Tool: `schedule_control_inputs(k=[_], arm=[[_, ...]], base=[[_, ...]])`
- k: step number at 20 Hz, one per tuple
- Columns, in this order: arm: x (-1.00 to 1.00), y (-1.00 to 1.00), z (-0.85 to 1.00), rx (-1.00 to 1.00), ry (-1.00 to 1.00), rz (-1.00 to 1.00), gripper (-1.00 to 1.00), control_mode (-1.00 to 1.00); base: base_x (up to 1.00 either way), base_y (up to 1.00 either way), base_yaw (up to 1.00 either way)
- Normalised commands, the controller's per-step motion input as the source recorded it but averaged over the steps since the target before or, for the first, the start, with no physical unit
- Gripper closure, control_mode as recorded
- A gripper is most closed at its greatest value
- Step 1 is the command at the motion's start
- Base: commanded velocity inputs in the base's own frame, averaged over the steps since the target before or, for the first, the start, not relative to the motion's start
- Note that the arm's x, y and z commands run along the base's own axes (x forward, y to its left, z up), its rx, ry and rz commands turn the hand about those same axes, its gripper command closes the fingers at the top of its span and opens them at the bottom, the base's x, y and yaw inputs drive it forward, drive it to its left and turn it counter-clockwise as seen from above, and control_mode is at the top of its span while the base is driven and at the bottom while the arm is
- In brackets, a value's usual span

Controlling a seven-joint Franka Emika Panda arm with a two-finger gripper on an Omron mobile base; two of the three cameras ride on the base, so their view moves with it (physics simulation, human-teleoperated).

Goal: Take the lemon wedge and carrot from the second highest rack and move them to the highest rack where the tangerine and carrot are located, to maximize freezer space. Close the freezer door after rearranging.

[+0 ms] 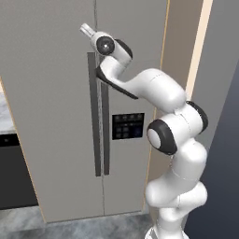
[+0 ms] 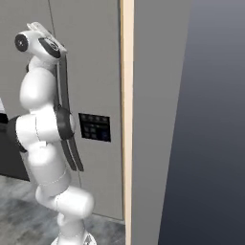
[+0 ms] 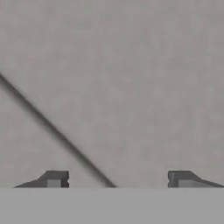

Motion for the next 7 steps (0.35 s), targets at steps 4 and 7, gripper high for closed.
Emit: schedule_control_inputs(k=[4, 7], arm=[[0.49, 0.26, 0.00, -0.06, 0.07, -0.47, -1.00, -1.00], [0.35, 0.16, 0.00, -0.06, 0.07, -0.39, -1.00, -1.00]], base=[[0.00, 0.00, 0.00], [0.00, 0.00, 0.00]])
